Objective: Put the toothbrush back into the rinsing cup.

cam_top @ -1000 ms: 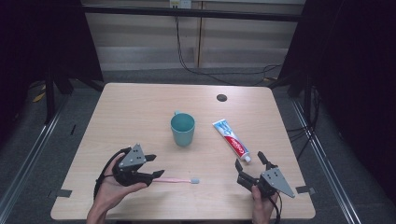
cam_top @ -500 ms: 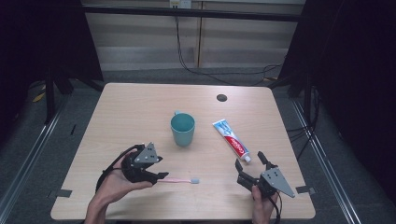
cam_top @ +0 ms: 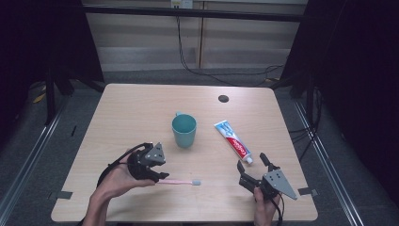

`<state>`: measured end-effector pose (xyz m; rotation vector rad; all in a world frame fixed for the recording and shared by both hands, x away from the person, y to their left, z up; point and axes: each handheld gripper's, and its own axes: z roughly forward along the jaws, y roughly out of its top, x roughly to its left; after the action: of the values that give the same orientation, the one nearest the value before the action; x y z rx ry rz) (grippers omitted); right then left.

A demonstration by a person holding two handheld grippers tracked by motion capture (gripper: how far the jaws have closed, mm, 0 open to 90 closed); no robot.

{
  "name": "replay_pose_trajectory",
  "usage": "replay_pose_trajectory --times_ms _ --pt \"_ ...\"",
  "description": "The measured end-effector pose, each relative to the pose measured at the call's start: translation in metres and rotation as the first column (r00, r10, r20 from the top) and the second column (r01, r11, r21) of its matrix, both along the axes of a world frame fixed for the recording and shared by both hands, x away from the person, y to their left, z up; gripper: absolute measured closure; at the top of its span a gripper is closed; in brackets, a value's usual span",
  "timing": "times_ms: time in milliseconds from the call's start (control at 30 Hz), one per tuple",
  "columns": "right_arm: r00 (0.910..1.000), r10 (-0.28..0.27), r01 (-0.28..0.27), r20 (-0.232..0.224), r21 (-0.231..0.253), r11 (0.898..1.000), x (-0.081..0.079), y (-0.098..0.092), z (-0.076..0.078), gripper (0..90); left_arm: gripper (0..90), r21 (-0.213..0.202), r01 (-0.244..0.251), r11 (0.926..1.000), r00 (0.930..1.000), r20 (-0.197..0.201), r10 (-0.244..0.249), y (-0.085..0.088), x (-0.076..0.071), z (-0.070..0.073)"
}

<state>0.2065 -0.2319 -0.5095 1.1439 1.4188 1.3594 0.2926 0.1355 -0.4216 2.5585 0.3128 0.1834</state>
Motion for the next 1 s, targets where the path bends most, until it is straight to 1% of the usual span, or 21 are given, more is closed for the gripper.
replay_pose_trajectory --times_ms 33,67,167,200,233,300,367,467,533,600,633,667,700,733,833,867,967,1000 --pt "1.0 0.0 0.0 0.0 0.0 1.0 0.0 0.0 0.0 13.1 54.1 0.0 0.0 1.0 1.0 0.0 0.0 0.0 0.0 0.0" --pt "1.0 0.0 0.0 0.0 0.001 1.0 0.0 0.0 0.0 13.1 54.8 0.01 0.006 0.9999 0.9999 -0.009 -0.006 -0.002 0.001 -0.001" --pt "1.0 -0.003 0.003 0.002 0.002 1.0 0.0 0.0 0.0 13.1 55.7 0.055 0.017 0.9984 0.9998 -0.015 -0.016 -0.006 0.002 -0.003" --pt "1.0 -0.003 0.003 0.002 0.002 1.0 0.0 0.0 0.0 13.1 56.6 0.062 0.027 0.9977 0.9995 -0.019 -0.026 -0.006 0.003 -0.003" --pt "1.0 -0.004 0.004 0.001 0.002 1.0 0.0 0.0 0.0 13.2 57.7 0.059 0.033 0.9977 0.9991 -0.027 -0.032 -0.007 0.003 -0.003" --pt "1.0 -0.004 0.004 0.001 0.002 1.0 0.0 0.0 0.0 13.2 58.5 0.066 0.034 0.9973 0.999 -0.03 -0.032 -0.008 0.003 -0.004" --pt "1.0 -0.004 0.004 0.0 0.002 1.0 0.0 0.0 0.0 13.2 60.0 0.075 0.051 0.9959 0.9979 -0.043 -0.048 -0.011 0.004 -0.006" --pt "1.0 -0.005 0.005 0.0 0.003 1.0 0.0 0.0 0.0 13.2 60.6 0.107 0.052 0.9929 0.9979 -0.044 -0.047 -0.014 0.005 -0.01" --pt "1.0 -0.005 0.005 0.001 0.003 1.0 0.0 0.0 0.0 13.2 61.7 0.106 0.057 0.9927 0.9974 -0.05 -0.052 -0.015 0.007 -0.011" --pt "1.0 -0.005 0.005 0.0 0.003 1.0 0.0 0.0 0.0 13.2 62.1 0.12 0.059 0.991 0.9968 -0.06 -0.052 -0.017 0.008 -0.013" --pt "1.0 -0.005 0.005 0.0 0.003 1.0 0.0 0.0 0.0 13.2 62.1 0.12 0.059 0.991 0.9968 -0.06 -0.052 -0.017 0.008 -0.013" --pt "1.0 -0.004 0.004 -0.002 0.004 1.0 0.0 0.0 0.0 13.2 62.1 0.131 0.069 0.9889 0.996 -0.065 -0.061 -0.019 0.008 -0.014" --pt "1.0 -0.006 0.006 0.0 0.003 1.0 0.0 0.0 0.0 13.2 62.1 0.138 0.068 0.9881 0.9959 -0.069 -0.059 -0.02 0.008 -0.015" --pt "1.0 -0.004 0.004 -0.002 0.004 1.0 0.0 0.0 0.0 13.2 62.1 0.152 0.081 0.985 0.9955 -0.062 -0.072 -0.021 0.009 -0.015" --pt "1.0 -0.004 0.004 -0.003 0.004 1.0 0.0 0.0 0.0 13.2 62.2 0.161 0.086 0.9831 0.9945 -0.072 -0.076 -0.024 0.009 -0.016" --pt "1.0 -0.004 0.004 -0.003 0.004 1.0 0.0 0.0 0.0 13.2 62.3 0.182 0.101 0.9781 0.9932 -0.076 -0.089 -0.027 0.01 -0.018" --pt "1.0 -0.004 0.004 -0.003 0.005 1.0 0.0 0.0 0.0 13.2 62.5 0.192 0.099 0.9764 0.9933 -0.077 -0.086 -0.028 0.01 -0.019" --pt "1.0 -0.004 0.004 -0.004 0.005 1.0 0.0 0.0 0.0 13.3 62.6 0.198 0.106 0.9744 0.9927 -0.078 -0.092 -0.03 0.01 -0.02"
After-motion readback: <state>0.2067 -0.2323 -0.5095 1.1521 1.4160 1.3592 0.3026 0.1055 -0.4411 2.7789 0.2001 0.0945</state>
